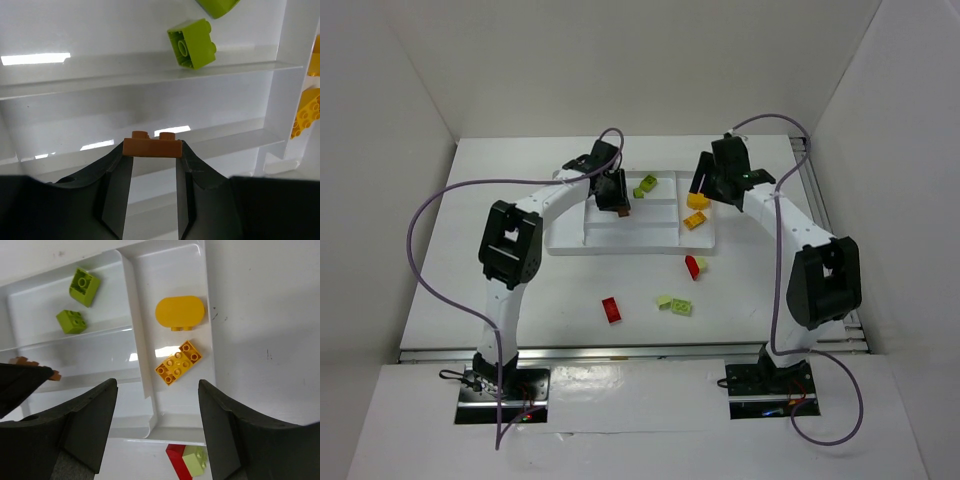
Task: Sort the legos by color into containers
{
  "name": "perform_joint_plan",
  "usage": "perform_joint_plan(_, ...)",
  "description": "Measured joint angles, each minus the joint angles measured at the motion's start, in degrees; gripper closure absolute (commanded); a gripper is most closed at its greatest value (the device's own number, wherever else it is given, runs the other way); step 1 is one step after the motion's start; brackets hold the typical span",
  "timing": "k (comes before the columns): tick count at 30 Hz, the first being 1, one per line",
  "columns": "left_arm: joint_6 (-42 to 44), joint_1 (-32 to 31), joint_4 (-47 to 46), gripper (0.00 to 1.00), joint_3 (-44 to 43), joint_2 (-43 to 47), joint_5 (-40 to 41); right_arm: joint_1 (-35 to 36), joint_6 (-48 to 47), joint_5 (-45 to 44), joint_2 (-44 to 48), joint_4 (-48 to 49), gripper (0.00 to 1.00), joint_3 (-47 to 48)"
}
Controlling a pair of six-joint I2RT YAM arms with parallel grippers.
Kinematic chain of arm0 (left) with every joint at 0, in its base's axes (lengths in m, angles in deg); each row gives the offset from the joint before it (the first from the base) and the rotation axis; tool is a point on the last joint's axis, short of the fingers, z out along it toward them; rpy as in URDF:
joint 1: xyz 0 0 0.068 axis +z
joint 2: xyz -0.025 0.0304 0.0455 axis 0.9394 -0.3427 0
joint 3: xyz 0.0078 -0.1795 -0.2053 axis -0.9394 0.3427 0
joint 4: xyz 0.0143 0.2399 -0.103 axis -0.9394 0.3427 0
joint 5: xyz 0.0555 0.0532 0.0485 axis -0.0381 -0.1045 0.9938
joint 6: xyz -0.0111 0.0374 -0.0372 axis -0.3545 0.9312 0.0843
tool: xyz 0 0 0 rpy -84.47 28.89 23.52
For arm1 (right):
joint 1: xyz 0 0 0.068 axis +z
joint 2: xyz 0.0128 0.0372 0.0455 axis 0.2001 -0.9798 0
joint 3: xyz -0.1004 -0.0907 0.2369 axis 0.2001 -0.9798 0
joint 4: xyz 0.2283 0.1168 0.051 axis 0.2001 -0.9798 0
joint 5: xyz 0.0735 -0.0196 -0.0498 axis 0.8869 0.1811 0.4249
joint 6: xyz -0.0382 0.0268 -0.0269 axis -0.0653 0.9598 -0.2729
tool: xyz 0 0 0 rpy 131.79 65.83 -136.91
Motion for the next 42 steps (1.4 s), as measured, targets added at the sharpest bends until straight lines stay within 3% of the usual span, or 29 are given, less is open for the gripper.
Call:
perform_joint_plan(2, 0.09, 0.00, 0.28, 0.51, -0.24, -0.55, -0.48, 0.00, 0.02, 0.00, 1.66, 0.04, 0.27, -0.11)
perform_joint_plan(5, 0.35, 0.00, 0.39, 0.33, 0.33, -0.57, -1.29, 0.00, 0.09, 0.00, 2.23, 0.11, 0.27, -0.44)
perform_joint_plan(7, 0.59, 0.00, 0.31, 0.29, 0.92, -0.57, -1.40, 0.00, 0.24, 0.02, 2.23, 0.07, 0.27, -1.16)
perform_joint_plan(8, 0.70, 0.00, 0.28, 0.17, 1.38, -0.48, -1.40, 0.00, 0.26, 0.00, 2.23, 0.02, 0.27, -1.60)
perform_joint_plan(9, 1.27, -0.02, 0.37, 0.16, 1.86, -0.33, -1.25, 0.00, 0.26, 0.02, 2.23, -0.04, 0.27, -1.88)
perform_joint_plan(16, 1.49, -0.46, 1.25, 0.20, 3.96, 4.13, 2.32, 0.02, 0.26, -0.15, 2.36, -0.09, 0.27, -2.12)
perform_joint_plan(22, 1.66, -4.15, 5.20, 0.19, 3.91, 12.81, 15.06, 1.92, 0.17, -2.97, 8.28, 0.11, 0.27, -5.73)
perform_joint_plan(25, 1.31, -6.84, 4.98, 0.16, 8.52, 20.44, 18.08, 3.78, -0.11, -3.82, 12.63, 0.50, 0.27, -6.99)
perform_joint_plan(31, -2.32, -12.20, 7.39, 0.15, 25.57, 33.86, 17.29, 5.14, -0.35, -4.35, 15.17, 0.94, 0.24, -10.38)
perform_joint_plan(34, -5.70, -17.25, 9.44, 0.13, 33.46, 34.67, 15.02, 5.35, -0.02, -4.31, 15.17, 0.17, 0.08, -13.31)
perform_joint_plan(37, -7.98, -20.63, 10.91, 0.11, 39.19, 34.67, 10.86, 5.42, -0.33, -4.31, 15.17, -0.33, 0.07, -13.94)
perform_joint_plan(42, -10.95, -20.96, 10.69, 0.15, 43.10, 34.64, 6.43, 5.44, -0.61, -4.37, 15.19, -0.33, 0.06, -13.88)
